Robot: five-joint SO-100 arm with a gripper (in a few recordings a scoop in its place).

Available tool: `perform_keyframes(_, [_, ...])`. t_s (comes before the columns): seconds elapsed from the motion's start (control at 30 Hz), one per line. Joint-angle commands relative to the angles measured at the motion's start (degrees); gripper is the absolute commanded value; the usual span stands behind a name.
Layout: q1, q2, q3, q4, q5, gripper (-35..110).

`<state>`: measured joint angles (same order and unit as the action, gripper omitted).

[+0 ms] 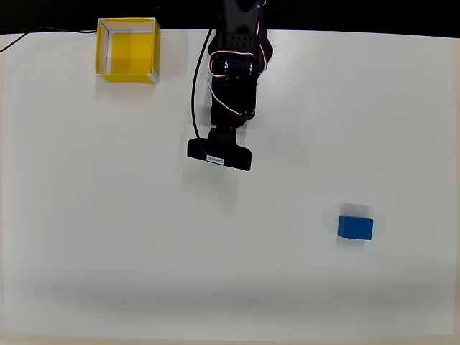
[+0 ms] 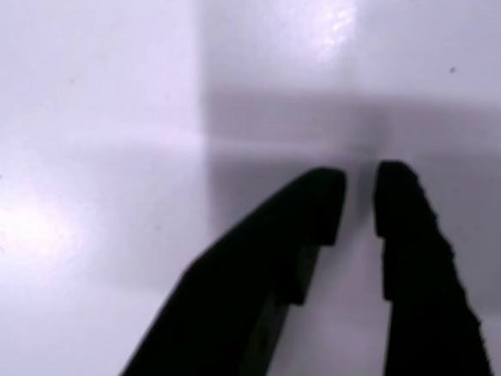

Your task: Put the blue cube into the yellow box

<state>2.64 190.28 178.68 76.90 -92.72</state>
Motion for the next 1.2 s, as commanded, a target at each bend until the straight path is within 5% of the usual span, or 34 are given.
perform_keyframes(0.0, [-0.4, 1.3, 1.5, 1.1, -0.4, 0])
perform_keyframes(0.67, [0.4, 0.4, 0.5, -2.8, -2.5, 1])
perform_keyframes(1.17, [-5.4, -39.5, -38.4, -22.7, 11.1, 45])
